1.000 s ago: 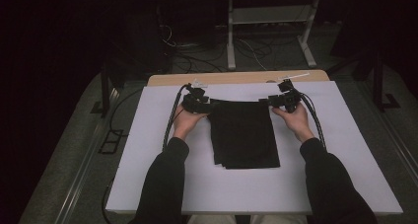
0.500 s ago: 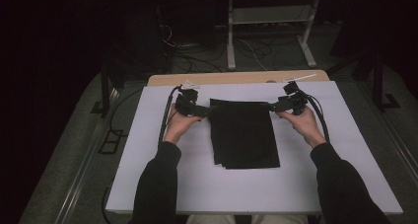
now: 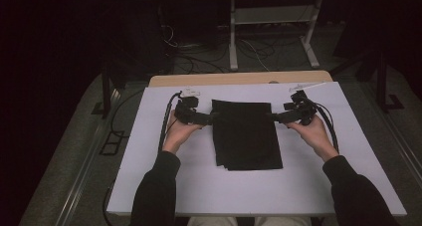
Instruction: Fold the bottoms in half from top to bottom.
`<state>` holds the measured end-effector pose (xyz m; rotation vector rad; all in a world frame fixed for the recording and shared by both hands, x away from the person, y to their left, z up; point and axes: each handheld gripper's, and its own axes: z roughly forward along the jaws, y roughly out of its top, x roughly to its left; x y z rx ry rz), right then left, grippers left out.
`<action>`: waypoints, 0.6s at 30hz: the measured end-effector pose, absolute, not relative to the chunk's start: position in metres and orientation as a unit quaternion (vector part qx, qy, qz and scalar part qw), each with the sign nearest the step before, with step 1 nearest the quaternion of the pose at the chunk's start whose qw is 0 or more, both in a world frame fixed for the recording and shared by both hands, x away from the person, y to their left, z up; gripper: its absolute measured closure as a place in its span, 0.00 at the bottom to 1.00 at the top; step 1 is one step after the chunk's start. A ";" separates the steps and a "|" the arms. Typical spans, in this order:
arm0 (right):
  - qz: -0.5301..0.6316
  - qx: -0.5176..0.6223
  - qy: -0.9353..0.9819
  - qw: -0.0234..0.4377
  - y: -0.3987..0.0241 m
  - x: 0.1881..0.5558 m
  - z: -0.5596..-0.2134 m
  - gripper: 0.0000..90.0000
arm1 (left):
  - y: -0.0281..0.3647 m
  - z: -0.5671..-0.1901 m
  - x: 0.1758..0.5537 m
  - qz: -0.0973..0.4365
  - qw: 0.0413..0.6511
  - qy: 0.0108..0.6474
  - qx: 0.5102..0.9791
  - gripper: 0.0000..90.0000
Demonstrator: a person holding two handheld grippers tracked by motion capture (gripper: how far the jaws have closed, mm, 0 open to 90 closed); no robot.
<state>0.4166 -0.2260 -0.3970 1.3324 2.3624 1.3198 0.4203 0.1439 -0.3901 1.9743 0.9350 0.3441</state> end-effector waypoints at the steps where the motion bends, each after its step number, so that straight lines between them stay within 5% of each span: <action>1: 0.438 0.439 0.782 0.063 -0.226 0.414 -0.397 0.00 | 0.145 -0.390 0.418 0.139 0.450 0.377 0.798 0.00; 18: 0.428 0.417 0.797 0.086 -0.232 0.373 -0.405 0.00 | 0.158 -0.390 0.383 0.147 0.464 0.364 0.794 0.00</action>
